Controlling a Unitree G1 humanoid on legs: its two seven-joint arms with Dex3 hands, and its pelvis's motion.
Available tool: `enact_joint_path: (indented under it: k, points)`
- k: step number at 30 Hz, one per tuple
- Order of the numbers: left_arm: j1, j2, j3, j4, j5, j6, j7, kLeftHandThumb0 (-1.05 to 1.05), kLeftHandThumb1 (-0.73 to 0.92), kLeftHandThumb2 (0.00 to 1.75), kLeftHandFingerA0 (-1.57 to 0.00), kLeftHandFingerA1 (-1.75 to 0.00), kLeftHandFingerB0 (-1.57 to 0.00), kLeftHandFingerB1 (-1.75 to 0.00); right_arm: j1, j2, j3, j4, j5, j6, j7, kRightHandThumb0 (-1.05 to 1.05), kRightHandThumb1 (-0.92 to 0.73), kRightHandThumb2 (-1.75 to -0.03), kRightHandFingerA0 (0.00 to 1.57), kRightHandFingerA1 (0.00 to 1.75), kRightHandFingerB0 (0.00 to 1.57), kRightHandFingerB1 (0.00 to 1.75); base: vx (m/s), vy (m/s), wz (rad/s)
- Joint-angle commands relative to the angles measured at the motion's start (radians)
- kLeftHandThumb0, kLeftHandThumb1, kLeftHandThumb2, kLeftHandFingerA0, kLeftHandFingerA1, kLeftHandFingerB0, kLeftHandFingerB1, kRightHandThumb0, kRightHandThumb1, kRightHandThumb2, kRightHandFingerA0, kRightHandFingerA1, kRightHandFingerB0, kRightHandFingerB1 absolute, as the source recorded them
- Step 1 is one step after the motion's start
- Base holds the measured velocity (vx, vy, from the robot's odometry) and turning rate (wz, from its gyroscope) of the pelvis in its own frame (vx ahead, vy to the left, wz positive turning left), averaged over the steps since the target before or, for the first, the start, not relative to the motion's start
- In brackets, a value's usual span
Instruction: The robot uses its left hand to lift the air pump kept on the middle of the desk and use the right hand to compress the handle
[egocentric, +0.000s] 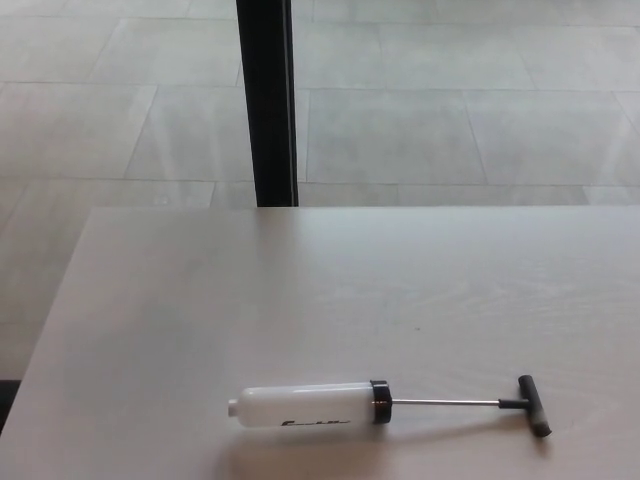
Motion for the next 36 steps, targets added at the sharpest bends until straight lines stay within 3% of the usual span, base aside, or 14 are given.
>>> enact_joint_path:
  k: [1,5,6,7,9,10,11,13,15,16,19,20,21,36]
  points:
    - [0.024,-0.071,-0.449,-0.338,0.451,-0.081,0.061,-0.69,0.74,0.64,-0.35,-0.54,-0.32,-0.42,0.059,0.106,0.25,-0.166,-0.125,-0.065,0.061,-0.74,-0.87,-0.67,0.33,0.44,0.29,0.36,0.0,0.0,0.0]
    - [-0.022,-0.068,-0.527,-0.339,0.502,-0.05,0.059,-0.68,0.75,0.65,-0.35,-0.52,-0.33,-0.42,0.062,0.113,0.278,-0.156,-0.147,-0.069,0.047,-0.77,-0.81,-0.7,0.36,0.44,0.29,0.36,0.0,0.0,0.0]
    - [-0.039,-0.069,-0.556,-0.333,0.528,-0.038,0.064,-0.66,0.75,0.64,-0.37,-0.53,-0.34,-0.42,0.062,0.119,0.288,-0.151,-0.148,-0.065,0.044,-0.7,-0.67,-1.09,0.35,0.58,0.15,0.45,0.0,0.0,0.0]
    - [-0.045,-0.07,-0.565,-0.327,0.532,-0.036,0.07,-0.64,0.76,0.64,-0.37,-0.54,-0.35,-0.43,0.06,0.124,0.293,-0.149,-0.143,-0.061,0.044,-0.75,-0.87,-0.66,0.36,0.45,0.31,0.35,0.0,0.0,0.0]
    - [-0.054,-0.07,-0.573,-0.313,0.534,-0.036,0.076,-0.65,0.75,0.64,-0.37,-0.54,-0.36,-0.44,0.049,0.139,0.304,-0.139,-0.138,-0.052,0.039,-0.76,-0.86,-0.66,0.36,0.48,0.33,0.35,0.0,0.0,0.0]
    - [-0.054,-0.085,-0.578,-0.312,0.52,-0.025,0.087,-0.67,0.6,1.0,-0.38,-0.63,-0.29,-0.54,0.04,0.153,0.308,-0.142,-0.128,-0.026,0.026,-0.77,-0.84,-0.66,0.38,0.47,0.34,0.34,0.0,0.0,0.0]
    - [-0.05,-0.099,-0.585,-0.311,0.513,-0.02,0.096,-0.65,0.74,0.64,-0.37,-0.55,-0.37,-0.44,0.04,0.162,0.311,-0.145,-0.123,-0.018,0.02,-0.75,-0.86,-0.66,0.37,0.48,0.35,0.35,0.0,0.0,0.0]
    - [-0.041,-0.126,-0.61,-0.309,0.504,-0.003,0.111,-0.64,0.77,0.63,-0.34,-0.55,-0.37,-0.44,0.042,0.179,0.323,-0.147,-0.123,-0.014,0.007,-0.73,-0.87,-0.66,0.37,0.47,0.34,0.35,0.0,0.0,0.0]
    - [-0.038,-0.132,-0.657,-0.313,0.542,0.03,0.116,-0.68,0.78,0.65,-0.33,-0.55,-0.32,-0.44,0.05,0.183,0.347,-0.144,-0.15,-0.021,0.002,-0.83,-0.75,-0.8,0.35,0.51,0.28,0.39,0.0,0.0,0.0]
    - [-0.036,-0.136,-0.673,-0.311,0.558,0.035,0.123,-0.69,0.62,1.02,-0.33,-0.62,-0.26,-0.53,0.051,0.185,0.352,-0.141,-0.153,-0.023,0.002,-0.82,-0.75,-0.77,0.36,0.51,0.29,0.39,0.0,0.0,0.0]
    - [-0.042,-0.136,-0.704,-0.308,0.595,0.042,0.14,-0.73,0.63,1.01,-0.28,-0.6,-0.3,-0.55,0.043,0.191,0.346,-0.134,-0.132,-0.019,0.008,-0.76,-0.86,-0.66,0.36,0.49,0.33,0.35,0.0,0.0,0.0]
    - [-0.056,-0.126,-0.728,-0.297,0.637,0.042,0.149,-0.67,0.77,0.62,-0.2,-0.53,-0.34,-0.43,0.042,0.187,0.341,-0.128,-0.132,-0.017,0.005,-0.81,-0.74,-0.8,0.36,0.53,0.31,0.4,0.0,0.0,0.0]
    - [-0.065,-0.124,-0.741,-0.297,0.654,0.059,0.15,-0.69,0.6,0.92,-0.14,-0.56,-0.26,-0.52,0.043,0.185,0.339,-0.128,-0.135,-0.011,-0.001,-0.76,-0.86,-0.66,0.4,0.5,0.36,0.36,0.0,0.0,0.0]
    - [-0.192,-0.028,-0.954,-0.335,0.983,0.216,0.0,-0.93,0.7,1.16,0.0,-0.26,-0.07,-0.24,-0.011,0.103,0.314,-0.103,-0.114,0.057,0.035,-0.65,-0.84,-0.65,0.48,0.48,0.44,0.38,0.0,0.0,0.0]
